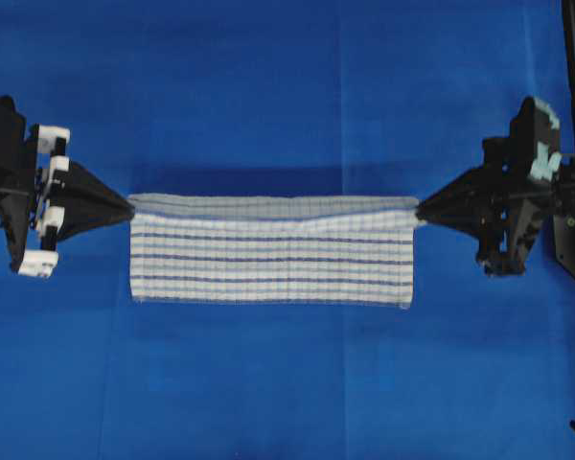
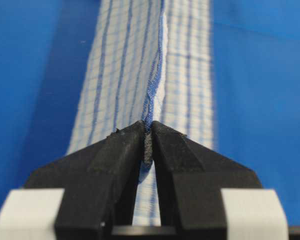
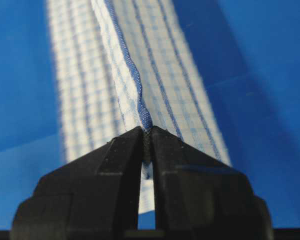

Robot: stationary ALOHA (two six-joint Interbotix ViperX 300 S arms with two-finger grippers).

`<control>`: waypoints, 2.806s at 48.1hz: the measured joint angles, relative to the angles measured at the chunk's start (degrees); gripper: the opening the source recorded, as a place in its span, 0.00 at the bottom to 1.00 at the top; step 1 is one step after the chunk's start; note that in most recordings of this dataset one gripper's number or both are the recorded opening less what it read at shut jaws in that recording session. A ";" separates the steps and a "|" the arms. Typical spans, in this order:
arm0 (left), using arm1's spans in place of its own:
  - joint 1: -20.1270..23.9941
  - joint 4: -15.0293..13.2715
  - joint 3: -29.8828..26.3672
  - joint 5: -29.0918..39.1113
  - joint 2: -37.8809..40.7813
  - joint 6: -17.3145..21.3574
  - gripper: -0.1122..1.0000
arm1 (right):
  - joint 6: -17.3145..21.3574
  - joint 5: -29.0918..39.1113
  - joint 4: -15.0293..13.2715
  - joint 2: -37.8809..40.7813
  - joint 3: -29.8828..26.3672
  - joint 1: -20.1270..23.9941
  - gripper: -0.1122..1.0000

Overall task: Fold the blue towel.
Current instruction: 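Pull both far corners toward the near edge, folding towel in half, then open both grippers and lift them off the folded towel, then grasp the folded towel's far corners with both grippers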

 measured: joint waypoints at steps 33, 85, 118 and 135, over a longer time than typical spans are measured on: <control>-3.69 0.00 -1.67 0.00 10.11 -0.18 0.16 | -0.09 -0.97 1.49 12.92 -3.78 5.45 0.22; 7.29 0.00 -3.87 6.24 7.12 -2.29 0.78 | -6.06 -1.23 1.23 11.95 -3.96 -3.96 0.85; 10.81 0.09 -7.47 5.80 26.10 1.93 0.67 | -6.94 -7.56 1.32 29.09 -6.06 -5.89 0.71; 9.23 0.09 -8.70 5.98 27.69 1.67 0.11 | -7.03 -7.82 1.23 30.15 -6.77 -4.04 0.11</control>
